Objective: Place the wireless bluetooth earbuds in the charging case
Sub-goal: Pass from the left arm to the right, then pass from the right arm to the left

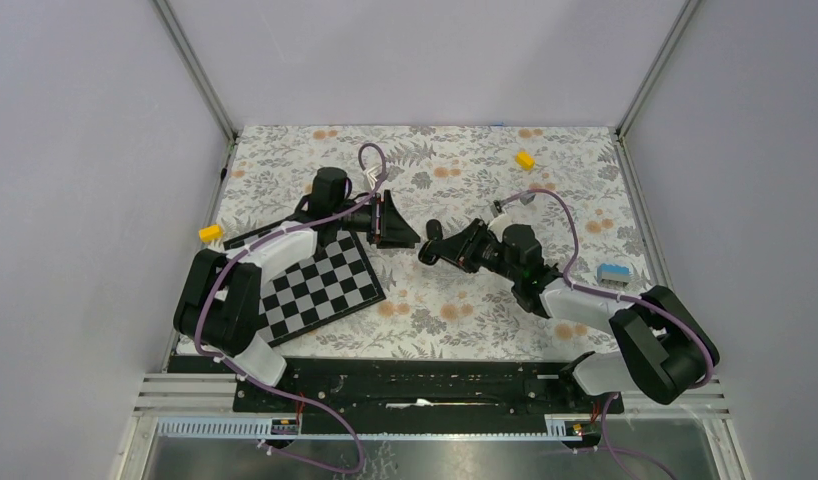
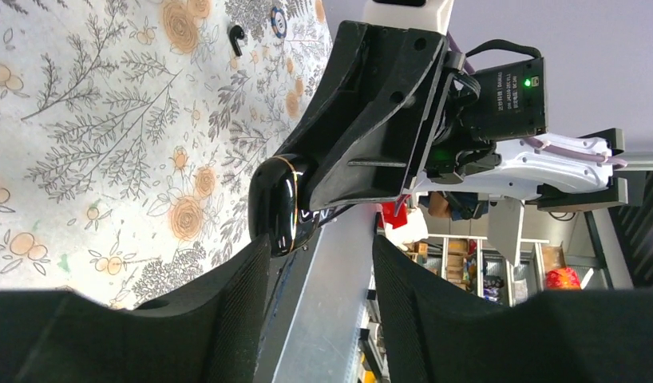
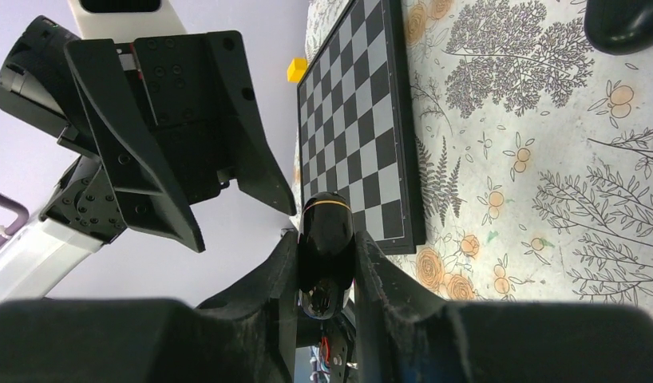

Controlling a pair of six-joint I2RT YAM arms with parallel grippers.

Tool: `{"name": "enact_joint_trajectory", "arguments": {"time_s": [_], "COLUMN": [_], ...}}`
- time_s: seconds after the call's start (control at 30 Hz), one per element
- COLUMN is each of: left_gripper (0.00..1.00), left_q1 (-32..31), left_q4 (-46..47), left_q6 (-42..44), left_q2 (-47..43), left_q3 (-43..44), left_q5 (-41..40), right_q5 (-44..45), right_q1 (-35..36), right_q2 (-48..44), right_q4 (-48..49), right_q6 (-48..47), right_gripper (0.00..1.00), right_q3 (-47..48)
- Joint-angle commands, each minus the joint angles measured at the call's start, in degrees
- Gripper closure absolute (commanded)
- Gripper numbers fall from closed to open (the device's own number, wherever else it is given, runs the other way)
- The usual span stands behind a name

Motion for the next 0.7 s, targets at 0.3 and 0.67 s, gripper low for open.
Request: {"name": "enact_joint_trajectory", "arguments": {"time_s": [0.3, 0.67], "left_gripper": [0.45, 0.51], "left_q1": [0.01, -0.08], "left_q4": [7.91, 37.42], "left_q6": [-2.67, -22.54], "left_q2": [0.02, 1.12], "left_q3": [-5.27, -9.89], "left_q5": [4.77, 6.70], "right_q5": [-6.77, -8.35], "right_q1": [0.30, 0.30], "right_q2": [2.13, 3.43], "right_q4": [26.41, 28.90], "right_q6": [3.84, 4.71], "right_gripper": [1.00, 1.00], "right_q3": [-3.19, -2.64]}}
